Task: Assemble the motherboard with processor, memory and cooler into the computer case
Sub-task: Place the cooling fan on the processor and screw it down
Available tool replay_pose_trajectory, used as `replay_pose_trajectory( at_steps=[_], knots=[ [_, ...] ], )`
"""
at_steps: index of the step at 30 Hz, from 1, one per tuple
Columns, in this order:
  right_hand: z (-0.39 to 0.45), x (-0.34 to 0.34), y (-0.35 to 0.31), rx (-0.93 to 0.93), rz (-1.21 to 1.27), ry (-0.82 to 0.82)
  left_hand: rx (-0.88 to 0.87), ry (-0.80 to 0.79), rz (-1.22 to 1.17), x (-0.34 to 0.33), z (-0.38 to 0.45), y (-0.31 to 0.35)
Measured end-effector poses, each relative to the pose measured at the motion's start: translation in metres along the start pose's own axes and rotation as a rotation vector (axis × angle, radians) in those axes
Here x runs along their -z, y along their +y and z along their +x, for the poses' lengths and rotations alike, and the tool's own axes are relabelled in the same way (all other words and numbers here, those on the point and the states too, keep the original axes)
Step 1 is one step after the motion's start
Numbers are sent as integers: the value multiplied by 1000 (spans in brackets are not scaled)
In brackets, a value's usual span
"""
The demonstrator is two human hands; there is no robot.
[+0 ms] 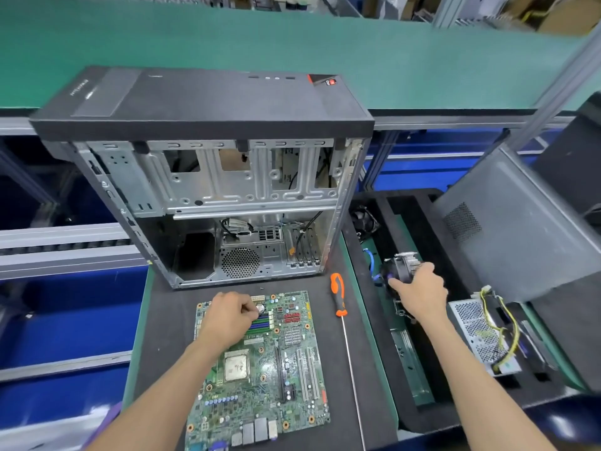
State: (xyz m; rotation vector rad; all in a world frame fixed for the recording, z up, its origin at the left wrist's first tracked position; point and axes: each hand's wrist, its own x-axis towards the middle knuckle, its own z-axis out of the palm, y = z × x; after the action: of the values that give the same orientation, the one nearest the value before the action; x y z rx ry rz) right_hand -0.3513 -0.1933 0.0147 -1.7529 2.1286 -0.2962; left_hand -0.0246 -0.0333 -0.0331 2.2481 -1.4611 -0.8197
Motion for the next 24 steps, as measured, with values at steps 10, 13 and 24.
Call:
replay_pose_trajectory(
  at_steps=[10,13,24],
  knots=[
    [-74,53,-43,-159,986,-383,47,18,-12,5,-7,6],
    [-98,27,-63,-237,1173,-476,-15,121,-21,8,-13,17],
    [-197,-73,-132,-419,1499,-519,76,-51,-1005,30,-46,19]
  ],
)
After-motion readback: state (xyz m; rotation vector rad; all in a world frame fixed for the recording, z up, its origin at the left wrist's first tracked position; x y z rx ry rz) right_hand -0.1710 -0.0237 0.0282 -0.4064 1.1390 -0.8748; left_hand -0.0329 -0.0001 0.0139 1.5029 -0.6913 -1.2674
